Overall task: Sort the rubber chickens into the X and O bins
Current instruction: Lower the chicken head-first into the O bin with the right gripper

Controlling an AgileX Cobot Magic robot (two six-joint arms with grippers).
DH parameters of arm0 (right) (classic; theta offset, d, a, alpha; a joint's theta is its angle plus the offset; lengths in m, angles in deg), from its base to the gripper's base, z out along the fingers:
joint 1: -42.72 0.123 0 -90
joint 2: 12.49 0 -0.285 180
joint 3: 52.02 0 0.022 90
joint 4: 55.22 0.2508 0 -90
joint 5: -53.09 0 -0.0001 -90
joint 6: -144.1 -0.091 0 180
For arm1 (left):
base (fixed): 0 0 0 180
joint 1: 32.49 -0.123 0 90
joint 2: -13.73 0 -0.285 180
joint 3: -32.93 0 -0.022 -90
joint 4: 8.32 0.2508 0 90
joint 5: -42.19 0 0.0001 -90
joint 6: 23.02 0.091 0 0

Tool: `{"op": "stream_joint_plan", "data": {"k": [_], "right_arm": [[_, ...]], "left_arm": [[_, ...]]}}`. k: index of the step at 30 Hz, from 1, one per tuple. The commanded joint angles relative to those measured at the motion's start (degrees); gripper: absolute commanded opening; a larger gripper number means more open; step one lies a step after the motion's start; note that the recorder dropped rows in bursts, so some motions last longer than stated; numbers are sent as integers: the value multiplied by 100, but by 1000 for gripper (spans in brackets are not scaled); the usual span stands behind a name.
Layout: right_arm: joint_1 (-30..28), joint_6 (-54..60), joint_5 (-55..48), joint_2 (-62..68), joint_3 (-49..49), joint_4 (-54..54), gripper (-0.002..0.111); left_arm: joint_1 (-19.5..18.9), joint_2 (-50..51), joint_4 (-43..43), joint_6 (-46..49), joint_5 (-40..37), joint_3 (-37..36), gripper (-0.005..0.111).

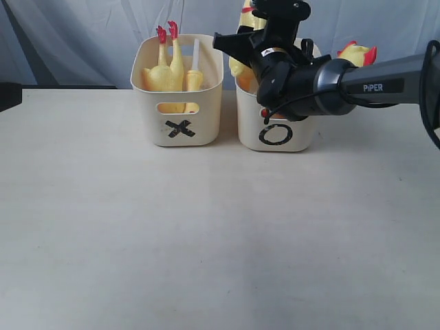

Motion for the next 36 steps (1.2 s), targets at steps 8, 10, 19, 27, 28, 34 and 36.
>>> {"op": "stream_joint_plan", "data": {"k": [8, 10, 19, 27, 28, 34, 36], "right_arm": [[-32, 21, 165, -43, 68, 7, -1], [-32, 21, 165, -43, 68, 7, -1], [-32, 21, 250, -43, 68, 7, 41], [-32, 21, 345, -43, 68, -3, 42], [-32, 21, 345, -43, 68, -15, 42], [-32, 175, 333, -43, 68, -16, 42], [-32, 175, 333, -43, 68, -16, 42]], "left_arm": [[-23, -1, -87, -22, -37, -12, 49], [-23, -1, -87, -22, -38, -12, 49], [-23, -1, -87, -22, -86, -12, 49], [-23, -1, -87, -22, -86, -12, 49], [-23, -1, -87, -22, -86, -12, 49], [-23, -1, -87, -22, -100, -12, 49], [-23, -1, -87, -22, -100, -12, 49]]}}
